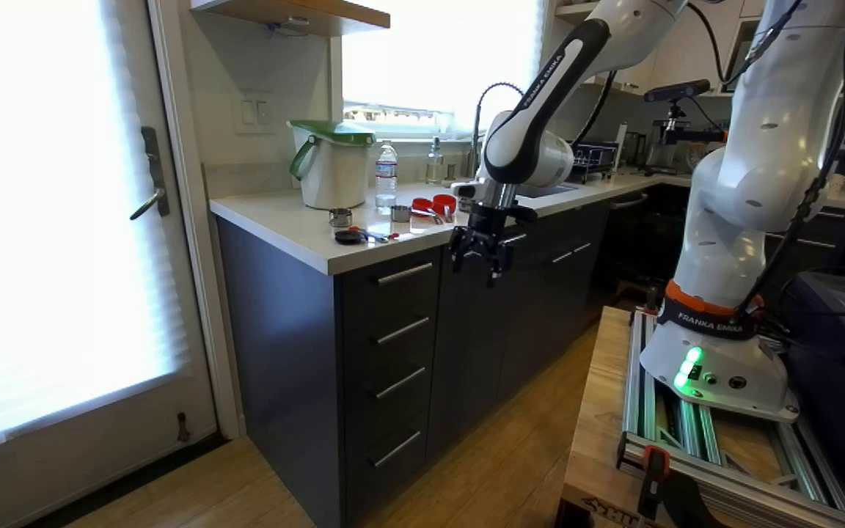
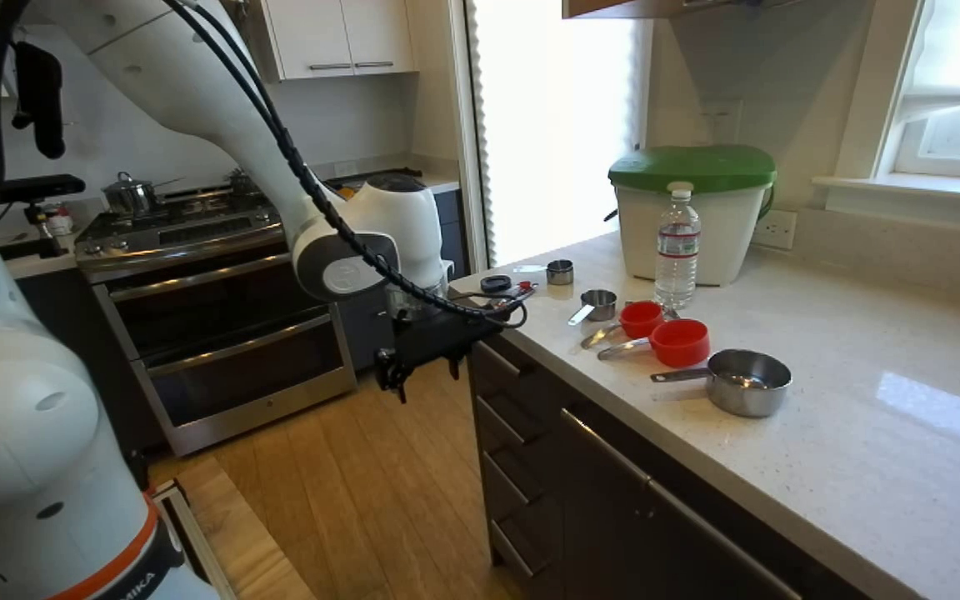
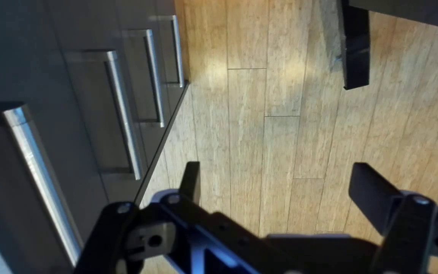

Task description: Open the second far left drawer from the top fully

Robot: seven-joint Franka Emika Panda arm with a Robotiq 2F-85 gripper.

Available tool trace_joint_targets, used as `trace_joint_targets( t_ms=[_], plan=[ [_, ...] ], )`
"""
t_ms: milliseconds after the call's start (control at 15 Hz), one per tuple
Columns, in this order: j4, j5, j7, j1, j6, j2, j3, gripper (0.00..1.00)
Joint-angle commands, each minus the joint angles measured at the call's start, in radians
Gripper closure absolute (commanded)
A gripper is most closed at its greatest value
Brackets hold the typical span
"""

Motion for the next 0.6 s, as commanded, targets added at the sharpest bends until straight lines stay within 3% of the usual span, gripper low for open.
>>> trace_joint_targets(
  t_ms=[0,200,267,533],
  plan=[
    [0.001,0.177,-0.243,0.026,0.140,0.013,0.008,0.00],
    [0.001,0.303,-0.358,0.021,0.169,0.031,0.014,0.00],
    [0.001,0.241,-0.296,0.021,0.148,0.005,0.009,0.00],
    [0.001,0.273,-0.329,0.020,0.148,0.018,0.009,0.00]
  ],
)
